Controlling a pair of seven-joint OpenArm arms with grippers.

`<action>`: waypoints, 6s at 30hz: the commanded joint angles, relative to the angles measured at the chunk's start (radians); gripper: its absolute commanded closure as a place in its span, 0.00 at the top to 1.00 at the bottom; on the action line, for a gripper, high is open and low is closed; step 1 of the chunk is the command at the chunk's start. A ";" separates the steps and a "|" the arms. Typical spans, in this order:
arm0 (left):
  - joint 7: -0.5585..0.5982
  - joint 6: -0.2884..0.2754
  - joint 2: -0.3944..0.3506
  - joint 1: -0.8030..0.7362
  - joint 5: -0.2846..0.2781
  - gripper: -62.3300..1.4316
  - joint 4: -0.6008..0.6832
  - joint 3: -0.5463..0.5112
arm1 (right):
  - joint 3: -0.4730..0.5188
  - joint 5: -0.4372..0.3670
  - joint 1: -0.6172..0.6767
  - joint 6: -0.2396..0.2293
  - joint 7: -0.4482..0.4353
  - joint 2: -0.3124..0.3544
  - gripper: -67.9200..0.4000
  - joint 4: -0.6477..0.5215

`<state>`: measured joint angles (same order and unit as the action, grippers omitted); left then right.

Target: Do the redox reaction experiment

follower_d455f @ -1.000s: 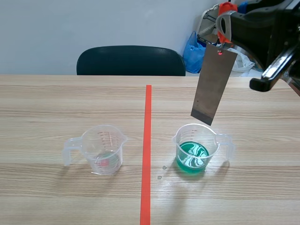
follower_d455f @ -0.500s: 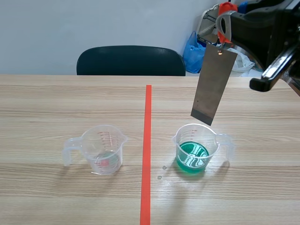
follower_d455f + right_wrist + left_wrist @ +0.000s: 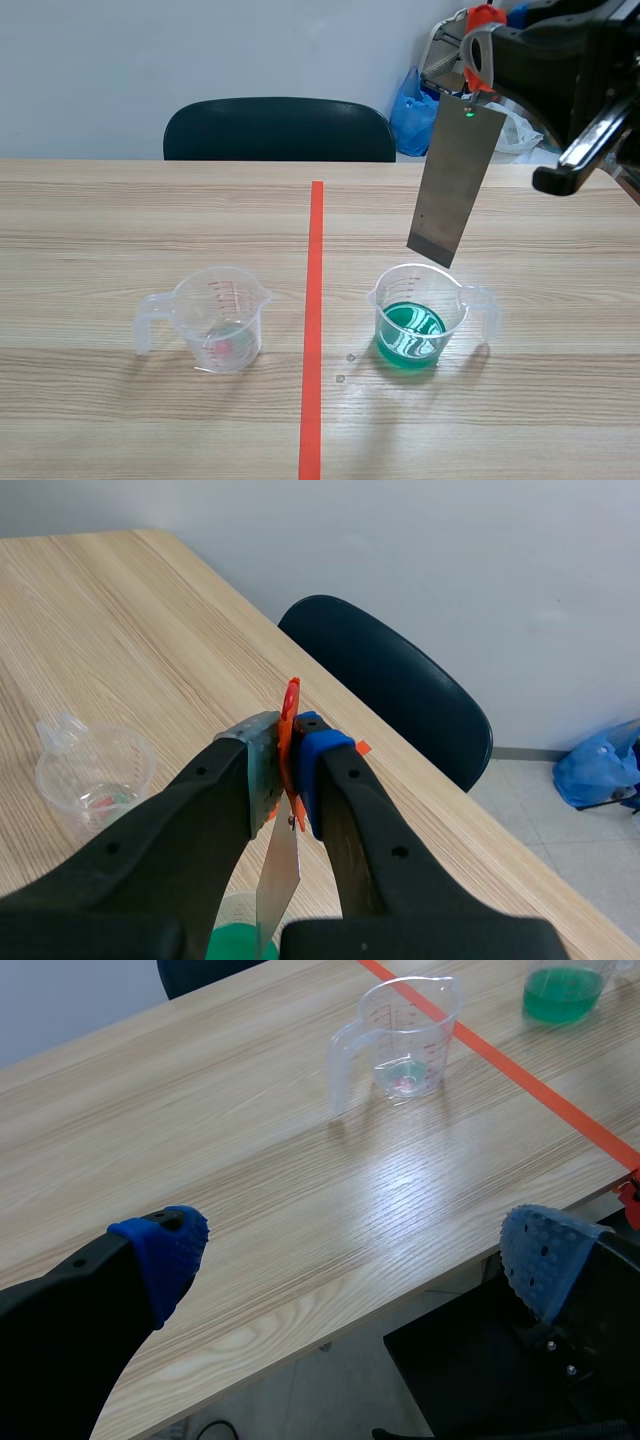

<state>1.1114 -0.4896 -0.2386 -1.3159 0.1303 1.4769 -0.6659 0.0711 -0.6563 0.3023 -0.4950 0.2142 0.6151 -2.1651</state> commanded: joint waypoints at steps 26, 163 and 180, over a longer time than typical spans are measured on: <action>0.018 0.002 -0.003 -0.001 -0.013 1.00 0.008 -0.004 | 0.008 -0.010 -0.012 0.003 -0.018 0.008 0.02 -0.017; 0.014 0.002 -0.003 -0.001 -0.013 1.00 0.008 -0.004 | -0.782 0.073 -0.615 0.061 0.079 -0.344 0.02 0.358; 0.014 0.002 -0.003 -0.001 -0.013 1.00 0.008 -0.004 | -0.782 0.073 -0.615 0.061 0.079 -0.344 0.02 0.358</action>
<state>1.1110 -0.4896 -0.2390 -1.3159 0.1307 1.4769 -0.6659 -0.7094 -0.5728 -0.2901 -0.4377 0.3119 0.2722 -1.7977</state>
